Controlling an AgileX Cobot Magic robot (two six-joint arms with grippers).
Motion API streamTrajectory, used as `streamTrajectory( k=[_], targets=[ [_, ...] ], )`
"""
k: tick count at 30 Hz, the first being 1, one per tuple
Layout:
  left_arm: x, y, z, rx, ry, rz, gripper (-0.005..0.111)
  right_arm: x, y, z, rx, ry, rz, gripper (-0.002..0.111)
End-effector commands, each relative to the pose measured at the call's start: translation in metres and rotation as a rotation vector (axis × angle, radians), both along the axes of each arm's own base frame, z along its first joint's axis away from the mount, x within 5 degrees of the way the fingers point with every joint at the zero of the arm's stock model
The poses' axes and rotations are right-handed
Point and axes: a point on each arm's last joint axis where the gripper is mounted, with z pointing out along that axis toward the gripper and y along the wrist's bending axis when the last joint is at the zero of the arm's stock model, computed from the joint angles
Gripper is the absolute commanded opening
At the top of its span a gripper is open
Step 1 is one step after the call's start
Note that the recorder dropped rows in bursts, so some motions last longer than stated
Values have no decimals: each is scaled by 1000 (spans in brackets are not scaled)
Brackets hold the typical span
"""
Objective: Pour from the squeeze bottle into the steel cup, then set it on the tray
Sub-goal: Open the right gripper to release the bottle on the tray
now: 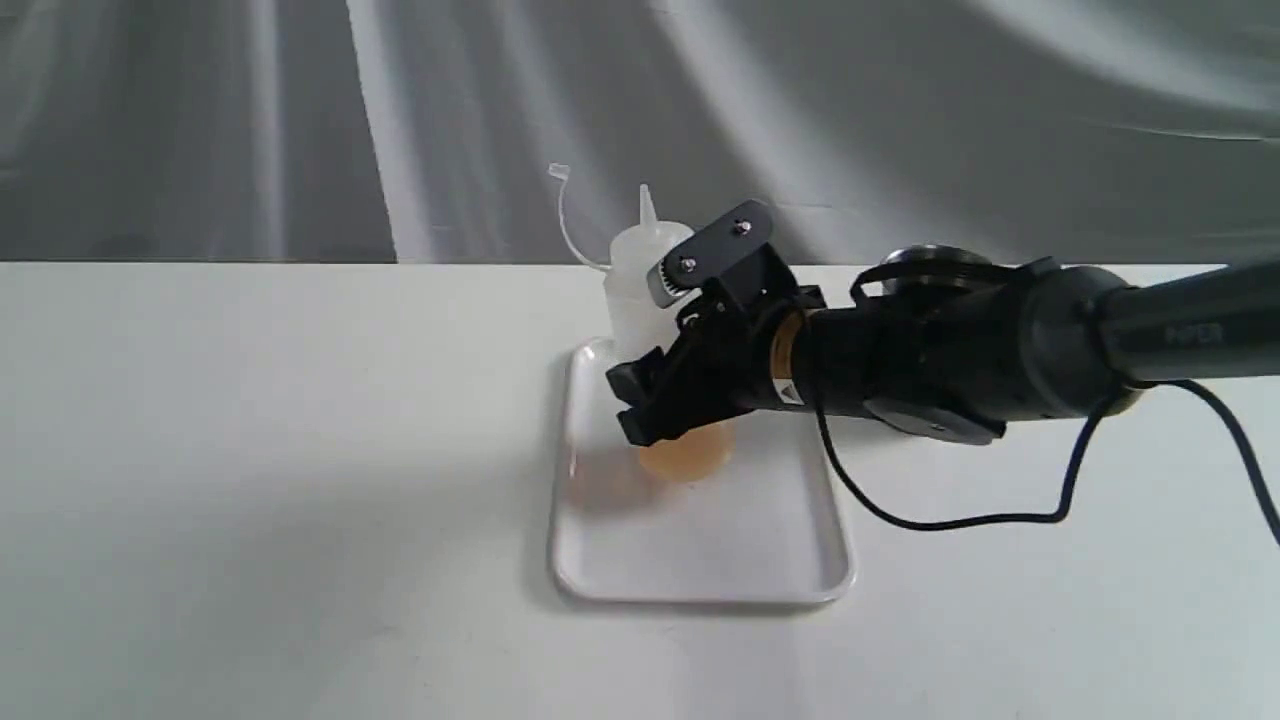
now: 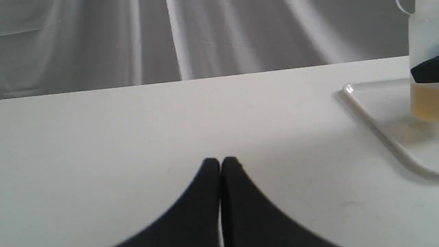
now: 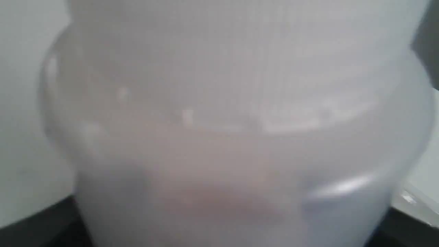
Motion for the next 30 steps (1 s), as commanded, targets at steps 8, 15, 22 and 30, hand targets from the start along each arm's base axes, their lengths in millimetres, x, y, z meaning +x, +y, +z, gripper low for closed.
streamTrajectory(
  k=[8, 15, 22, 30],
  targets=[
    [0, 0, -1, -6, -5, -5, 0, 2, 2, -1, 20, -5, 2, 0],
    [0, 0, -1, -6, -5, -5, 0, 2, 2, -1, 20, -5, 2, 0],
    [0, 0, -1, -2, -5, -6, 0, 2, 1, -2, 23, -2, -4, 0],
    [0, 0, -1, -4, -5, -6, 0, 2, -2, -5, -11, 21, -33, 10]
  ],
)
